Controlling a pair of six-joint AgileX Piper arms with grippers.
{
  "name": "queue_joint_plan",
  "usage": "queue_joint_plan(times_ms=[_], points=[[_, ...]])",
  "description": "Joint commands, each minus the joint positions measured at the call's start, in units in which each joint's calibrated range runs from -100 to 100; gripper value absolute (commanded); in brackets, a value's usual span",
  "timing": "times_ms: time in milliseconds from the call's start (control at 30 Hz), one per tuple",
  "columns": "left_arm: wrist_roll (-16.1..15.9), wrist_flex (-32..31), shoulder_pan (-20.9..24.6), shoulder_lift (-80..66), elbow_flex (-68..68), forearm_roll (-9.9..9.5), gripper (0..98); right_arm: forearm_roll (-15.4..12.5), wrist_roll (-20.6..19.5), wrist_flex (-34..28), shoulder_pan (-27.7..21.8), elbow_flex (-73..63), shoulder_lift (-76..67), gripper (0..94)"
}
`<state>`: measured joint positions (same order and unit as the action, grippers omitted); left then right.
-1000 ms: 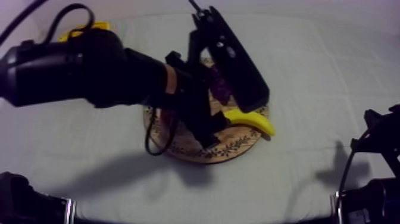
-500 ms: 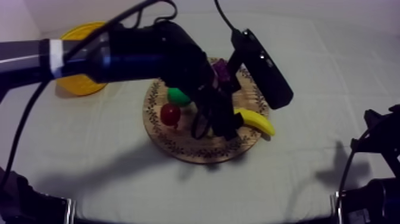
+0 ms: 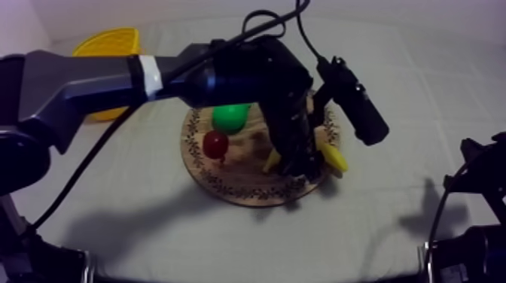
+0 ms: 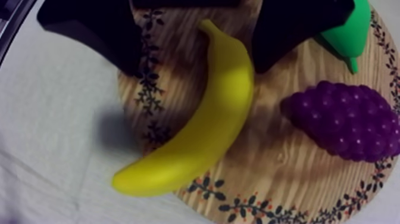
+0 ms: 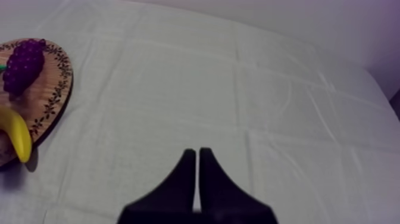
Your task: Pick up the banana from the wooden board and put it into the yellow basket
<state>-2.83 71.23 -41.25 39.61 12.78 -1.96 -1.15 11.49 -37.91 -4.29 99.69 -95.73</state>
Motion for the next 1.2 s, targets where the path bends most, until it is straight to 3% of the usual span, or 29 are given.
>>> queue_joint_plan(times_ms=[0,300,533,800,967,1167], points=[[0.4,2.8,0.0,1.4,3.1,-0.31,65.6,0.0,0.0,0.0,0.0,0.0,0.0,0.3],[2.5,7.7,0.0,5.4,7.6,-2.37,57.1,0.0,0.0,0.0,0.0,0.0,0.0,0.3],[3.3,11.4,-0.2,8.7,11.7,-2.92,52.6,0.0,0.0,0.0,0.0,0.0,0.0,0.3],[5.8,14.8,-0.9,11.5,15.8,-4.69,34.9,0.0,0.0,0.0,0.0,0.0,0.0,0.3],[6.9,15.5,-1.0,11.8,16.3,-5.45,29.2,0.0,0.0,0.0,0.0,0.0,0.0,0.3],[7.1,19.5,-0.5,9.1,16.9,-8.59,27.1,0.0,0.0,0.0,0.0,0.0,0.0,0.3]])
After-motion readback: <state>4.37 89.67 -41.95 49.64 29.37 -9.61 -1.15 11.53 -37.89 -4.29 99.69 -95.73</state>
